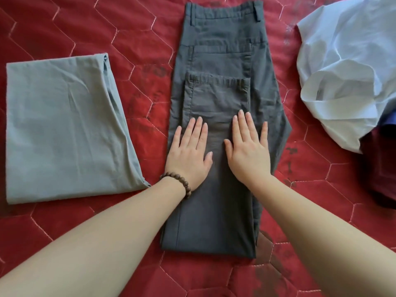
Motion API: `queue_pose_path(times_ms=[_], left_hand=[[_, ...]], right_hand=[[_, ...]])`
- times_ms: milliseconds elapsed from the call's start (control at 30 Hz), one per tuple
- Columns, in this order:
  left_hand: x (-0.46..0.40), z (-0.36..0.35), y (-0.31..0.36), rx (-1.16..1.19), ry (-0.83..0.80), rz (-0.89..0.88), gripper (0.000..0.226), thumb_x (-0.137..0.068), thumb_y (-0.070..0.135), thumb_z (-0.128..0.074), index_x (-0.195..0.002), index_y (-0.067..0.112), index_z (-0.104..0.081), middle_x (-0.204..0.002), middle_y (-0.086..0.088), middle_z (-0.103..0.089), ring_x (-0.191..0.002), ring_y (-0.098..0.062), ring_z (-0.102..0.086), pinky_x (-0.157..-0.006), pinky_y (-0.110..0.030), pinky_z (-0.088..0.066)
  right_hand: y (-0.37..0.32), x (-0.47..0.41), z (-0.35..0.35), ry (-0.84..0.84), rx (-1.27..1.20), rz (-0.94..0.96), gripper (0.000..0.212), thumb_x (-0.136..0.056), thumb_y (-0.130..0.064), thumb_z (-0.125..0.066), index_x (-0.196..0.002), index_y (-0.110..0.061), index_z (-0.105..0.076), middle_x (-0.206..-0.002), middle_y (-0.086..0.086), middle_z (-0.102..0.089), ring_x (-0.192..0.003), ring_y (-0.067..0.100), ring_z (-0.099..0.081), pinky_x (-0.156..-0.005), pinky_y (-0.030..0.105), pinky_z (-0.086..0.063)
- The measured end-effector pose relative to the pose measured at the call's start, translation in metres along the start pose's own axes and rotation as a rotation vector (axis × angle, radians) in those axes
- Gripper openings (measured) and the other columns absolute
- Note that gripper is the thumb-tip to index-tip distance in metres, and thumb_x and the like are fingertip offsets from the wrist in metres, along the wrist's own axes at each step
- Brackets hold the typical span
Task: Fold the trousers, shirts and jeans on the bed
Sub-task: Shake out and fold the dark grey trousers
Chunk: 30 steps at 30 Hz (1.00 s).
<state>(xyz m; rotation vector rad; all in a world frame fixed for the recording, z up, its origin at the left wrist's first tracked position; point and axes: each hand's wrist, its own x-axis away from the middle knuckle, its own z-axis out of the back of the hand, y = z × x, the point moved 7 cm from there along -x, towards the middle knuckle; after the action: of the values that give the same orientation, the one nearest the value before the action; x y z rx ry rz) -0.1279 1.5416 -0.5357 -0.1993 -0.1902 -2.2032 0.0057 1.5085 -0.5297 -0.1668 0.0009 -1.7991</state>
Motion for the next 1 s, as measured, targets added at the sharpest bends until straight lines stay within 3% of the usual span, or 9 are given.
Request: queue_pose_path(times_ms=[133, 267, 433, 633, 800, 1000], left_hand=[[-0.056, 0.011, -0.008, -0.030, 0.045, 0.016, 0.064, -0.095, 0.040, -0.019, -0.152, 0.014, -0.007, -0.161, -0.007, -0.003, -0.148, -0.022, 0.003, -0.119, -0.047, 0.001], [-0.091, 0.016, -0.025, -0.030, 0.097, 0.023, 0.060, -0.095, 0.041, -0.022, -0.152, 0.022, -0.016, -0.161, -0.003, -0.009, -0.148, -0.023, -0.003, -0.118, -0.052, -0.001], [-0.090, 0.014, -0.030, 0.041, 0.167, 0.063, 0.062, -0.092, 0.047, -0.025, -0.151, 0.031, -0.017, -0.161, -0.007, -0.007, -0.147, -0.030, -0.004, -0.118, -0.050, -0.007], [-0.090, 0.016, -0.031, 0.010, 0.121, 0.116, 0.062, -0.094, 0.050, -0.022, -0.152, 0.034, -0.004, -0.161, -0.007, 0.007, -0.147, -0.029, 0.005, -0.118, -0.052, 0.000], [-0.054, 0.010, -0.018, -0.089, 0.096, 0.041, 0.061, -0.097, 0.047, -0.017, -0.152, 0.026, -0.001, -0.160, -0.010, 0.010, -0.147, -0.027, 0.009, -0.118, -0.052, 0.004], [0.060, -0.022, 0.006, -0.028, -0.020, -0.045, 0.065, -0.094, 0.046, -0.023, -0.153, 0.023, -0.004, -0.161, -0.010, 0.002, -0.147, -0.030, 0.005, -0.119, -0.050, -0.002]], right_hand=[[-0.022, -0.041, 0.000, -0.029, -0.035, 0.153, 0.057, -0.100, -0.032, -0.034, -0.151, -0.008, -0.022, -0.159, 0.007, -0.017, -0.148, 0.021, -0.010, -0.120, 0.048, -0.001], [-0.020, -0.071, 0.000, -0.011, -0.041, 0.182, 0.058, -0.101, -0.037, -0.030, -0.152, -0.012, -0.020, -0.160, 0.004, -0.017, -0.148, 0.017, -0.010, -0.121, 0.041, -0.004], [-0.006, -0.072, -0.004, 0.009, -0.032, -0.001, 0.067, -0.097, -0.053, -0.021, -0.154, -0.018, -0.012, -0.161, 0.001, -0.006, -0.148, 0.015, 0.001, -0.120, 0.046, 0.001], [-0.007, -0.075, -0.006, -0.083, -0.009, -0.014, 0.068, -0.097, -0.055, -0.014, -0.153, -0.019, -0.002, -0.162, 0.002, 0.004, -0.148, 0.015, 0.010, -0.119, 0.048, 0.007], [-0.025, -0.034, -0.006, -0.052, 0.034, 0.052, 0.062, -0.100, -0.044, -0.018, -0.153, -0.014, -0.007, -0.161, 0.006, -0.002, -0.148, 0.020, 0.005, -0.119, 0.049, 0.006], [-0.044, 0.085, -0.027, -0.099, -0.033, 0.104, 0.064, -0.097, -0.045, -0.029, -0.152, -0.015, -0.017, -0.160, 0.008, -0.011, -0.149, 0.021, -0.004, -0.119, 0.051, -0.002]])
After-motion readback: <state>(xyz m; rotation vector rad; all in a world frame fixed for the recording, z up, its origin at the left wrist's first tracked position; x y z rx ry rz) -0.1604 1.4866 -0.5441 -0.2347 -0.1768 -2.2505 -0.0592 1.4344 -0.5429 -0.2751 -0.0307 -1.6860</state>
